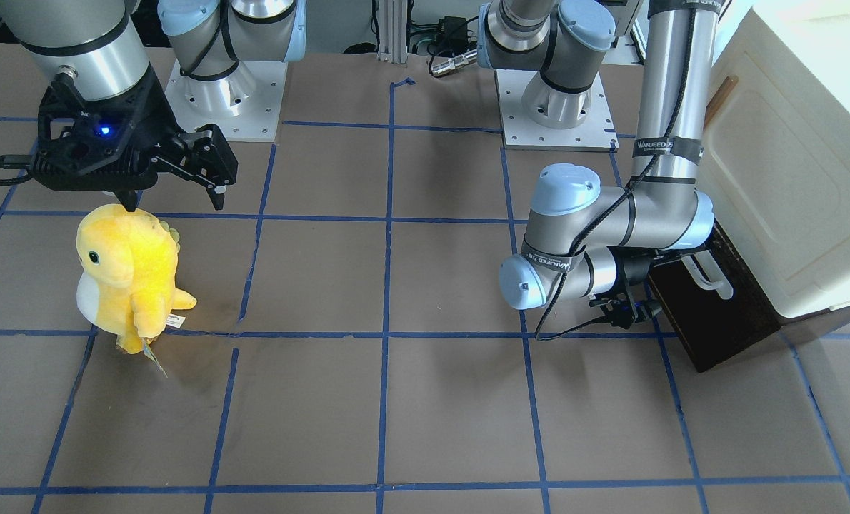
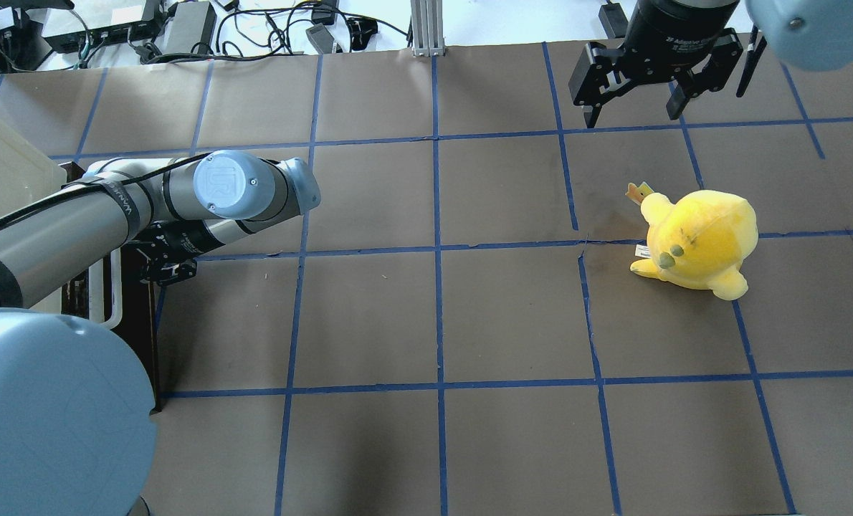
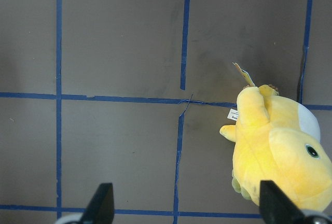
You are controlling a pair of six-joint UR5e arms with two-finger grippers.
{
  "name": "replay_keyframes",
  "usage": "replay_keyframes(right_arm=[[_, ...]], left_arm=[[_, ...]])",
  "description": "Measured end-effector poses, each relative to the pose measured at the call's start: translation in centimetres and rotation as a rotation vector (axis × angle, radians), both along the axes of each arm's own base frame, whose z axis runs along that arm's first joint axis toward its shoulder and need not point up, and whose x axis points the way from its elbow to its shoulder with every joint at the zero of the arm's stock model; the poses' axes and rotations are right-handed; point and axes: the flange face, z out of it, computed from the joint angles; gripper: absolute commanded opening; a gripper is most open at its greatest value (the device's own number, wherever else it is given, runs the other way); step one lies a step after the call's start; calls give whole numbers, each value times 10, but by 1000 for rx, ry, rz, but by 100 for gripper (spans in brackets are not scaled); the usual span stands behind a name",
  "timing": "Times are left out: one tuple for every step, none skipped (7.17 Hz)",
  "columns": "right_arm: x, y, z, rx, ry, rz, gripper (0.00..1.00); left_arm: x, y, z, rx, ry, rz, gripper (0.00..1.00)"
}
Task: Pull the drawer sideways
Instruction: 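Lower the left gripper around the white handle and close it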
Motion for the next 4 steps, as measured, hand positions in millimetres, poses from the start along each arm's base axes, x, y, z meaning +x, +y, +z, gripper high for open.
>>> replay_keyframes(right_arm=[[0,0,0,0,0,0,100],[0,0,0,0,0,0,100],[0,0,0,0,0,0,100],[0,0,0,0,0,0,100]], left_arm=[[-1,0,0,1,0,-5,67],[-2,-1,1,1,-2,-11,64],[-3,0,1,2,-3,-13,56],[-3,0,-1,3,-3,-12,56]])
